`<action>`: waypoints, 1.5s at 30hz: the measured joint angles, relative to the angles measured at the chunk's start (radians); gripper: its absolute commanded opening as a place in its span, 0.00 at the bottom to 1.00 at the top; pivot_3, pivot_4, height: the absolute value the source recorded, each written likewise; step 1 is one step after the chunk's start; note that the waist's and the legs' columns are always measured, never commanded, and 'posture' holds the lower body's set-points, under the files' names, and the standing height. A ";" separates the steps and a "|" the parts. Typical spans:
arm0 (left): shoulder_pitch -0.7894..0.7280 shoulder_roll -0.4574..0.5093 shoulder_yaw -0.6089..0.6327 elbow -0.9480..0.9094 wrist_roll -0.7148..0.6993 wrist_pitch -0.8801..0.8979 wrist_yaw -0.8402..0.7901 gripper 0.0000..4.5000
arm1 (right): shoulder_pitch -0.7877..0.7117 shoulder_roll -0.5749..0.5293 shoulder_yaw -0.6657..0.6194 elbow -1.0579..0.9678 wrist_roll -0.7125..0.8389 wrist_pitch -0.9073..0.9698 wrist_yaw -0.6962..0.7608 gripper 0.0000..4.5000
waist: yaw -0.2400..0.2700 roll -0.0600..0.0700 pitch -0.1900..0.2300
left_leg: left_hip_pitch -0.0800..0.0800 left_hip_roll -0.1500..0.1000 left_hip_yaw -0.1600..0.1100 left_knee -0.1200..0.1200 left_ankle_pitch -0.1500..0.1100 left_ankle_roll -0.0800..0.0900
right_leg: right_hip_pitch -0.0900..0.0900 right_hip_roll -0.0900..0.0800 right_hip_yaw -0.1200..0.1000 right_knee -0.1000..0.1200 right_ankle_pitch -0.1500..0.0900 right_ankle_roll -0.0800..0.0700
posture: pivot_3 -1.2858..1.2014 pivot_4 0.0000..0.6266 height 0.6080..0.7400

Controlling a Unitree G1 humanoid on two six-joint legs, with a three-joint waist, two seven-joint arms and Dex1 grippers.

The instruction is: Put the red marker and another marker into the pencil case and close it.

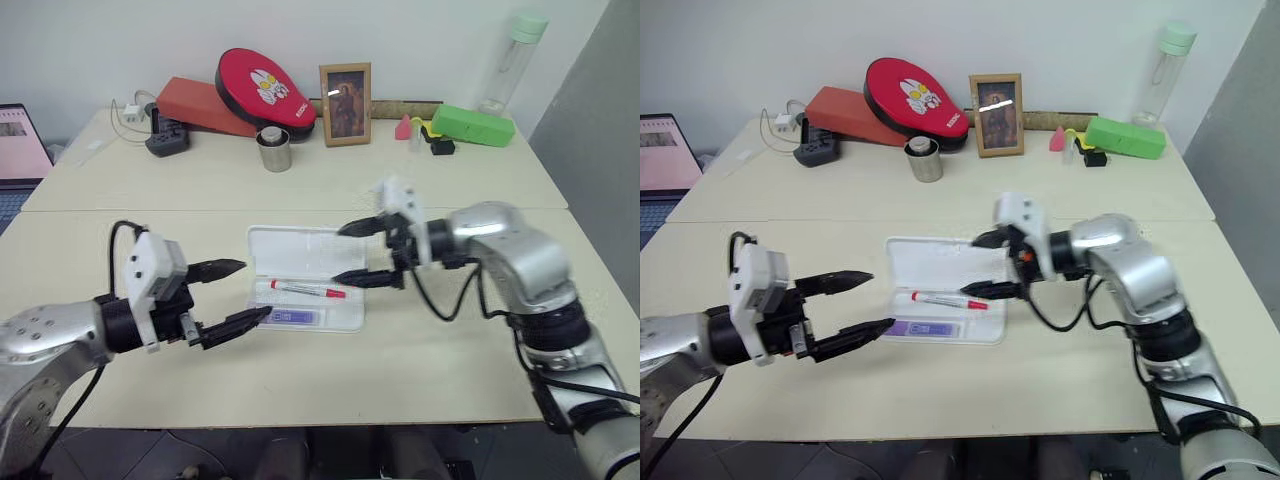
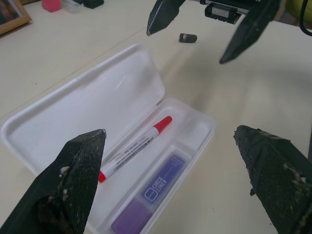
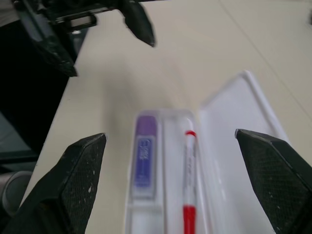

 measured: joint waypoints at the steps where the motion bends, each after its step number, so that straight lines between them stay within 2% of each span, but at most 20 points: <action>1: -0.030 -0.005 -0.034 0.011 0.011 -0.003 -0.002 1.00 | 0.009 -0.017 -0.017 0.015 -0.006 0.011 -0.025 0.99 | 0.000 0.000 0.000 | 0.000 0.000 0.001 0.000 0.000 0.000 | 0.000 0.000 0.000 0.000 0.000 0.000 | 0.52 0.24 1.00; 3: -0.119 -0.028 -0.126 0.043 0.038 -0.021 -0.010 1.00 | 0.028 -0.054 -0.064 0.098 -0.043 0.050 -0.116 0.99 | -0.001 0.000 0.000 | 0.000 0.000 0.003 0.000 0.000 0.000 | 0.000 0.001 0.000 0.001 0.000 0.000 | 0.52 0.24 1.00; 8: -0.266 -0.085 -0.297 0.129 0.117 -0.057 -0.039 1.00 | 0.105 -0.147 -0.075 0.245 -0.136 0.047 -0.245 0.99 | -0.008 0.001 0.000 | -0.001 0.002 0.008 0.000 0.000 0.000 | -0.001 0.001 0.001 0.000 0.000 0.000 | 0.52 0.24 1.00; 11: -0.375 -0.183 -0.400 0.188 0.167 -0.096 -0.041 1.00 | 0.145 -0.161 -0.097 0.329 -0.160 0.015 -0.303 0.99 | -0.008 0.001 0.000 | -0.001 0.004 0.013 0.001 0.000 0.000 | -0.001 0.004 0.001 0.001 0.000 0.000 | 0.52 0.24 1.00; 14: -0.409 -0.223 -0.447 0.203 0.187 -0.114 -0.043 1.00 | 0.161 -0.159 -0.105 0.366 -0.162 -0.005 -0.325 0.99 | -0.011 0.001 0.000 | 0.000 0.004 0.016 0.001 0.000 0.000 | -0.001 0.004 0.003 0.001 0.000 0.000 | 0.52 0.24 1.00; 21: -0.424 -0.234 -0.471 0.229 0.212 -0.131 -0.066 1.00 | 0.154 -0.138 -0.130 0.412 -0.154 -0.032 -0.371 0.99 | -0.010 0.001 0.000 | 0.000 0.005 0.016 0.001 0.000 0.000 | 0.000 0.004 0.003 0.001 0.000 0.000 | 0.52 0.24 1.00; 26: -0.448 -0.234 -0.471 0.230 0.212 -0.129 -0.077 1.00 | 0.147 -0.132 -0.139 0.433 -0.152 -0.042 -0.381 0.78 | -0.008 0.001 0.000 | 0.000 0.005 0.016 0.001 0.000 0.000 | 0.000 0.004 0.003 0.001 0.000 0.000 | 0.52 0.24 1.00; 32: -0.463 -0.239 -0.471 0.232 0.211 -0.126 -0.079 1.00 | 0.146 -0.132 -0.144 0.433 -0.150 -0.042 -0.390 0.44 | -0.008 0.001 0.000 | 0.000 0.005 0.016 0.001 0.000 0.000 | 0.000 0.004 0.003 0.001 0.000 0.000 | 0.52 0.24 1.00; 35: -0.463 -0.243 -0.470 0.233 0.211 -0.126 -0.077 1.00 | 0.146 -0.132 -0.146 0.433 -0.150 -0.042 -0.390 0.35 | -0.008 0.001 0.000 | 0.000 0.005 0.016 0.001 0.000 0.000 | 0.000 0.004 0.003 0.001 0.000 0.000 | 0.52 0.24 1.00; 36: -0.463 -0.244 -0.470 0.235 0.211 -0.126 -0.076 1.00 | 0.146 -0.132 -0.146 0.433 -0.150 -0.042 -0.390 0.27 | -0.008 0.001 0.000 | 0.000 0.005 0.016 0.001 0.000 0.000 | 0.000 0.004 0.003 0.001 0.000 0.000 | 0.52 0.24 1.00; 40: -0.463 -0.249 -0.470 0.242 0.212 -0.128 -0.077 1.00 | 0.146 -0.132 -0.146 0.433 -0.151 -0.046 -0.384 0.06 | -0.008 0.001 0.000 | 0.000 0.005 0.016 0.002 0.000 0.000 | 0.000 0.004 0.003 0.001 0.000 0.000 | 0.52 0.24 1.00; 45: -0.451 -0.242 -0.463 0.241 0.211 -0.130 -0.085 1.00 | 0.157 -0.150 -0.142 0.377 -0.150 -0.071 -0.344 0.05 | -0.009 0.001 0.001 | 0.000 0.005 0.016 0.001 0.000 0.000 | -0.001 0.004 0.003 0.001 0.000 0.000 | 0.52 0.24 1.00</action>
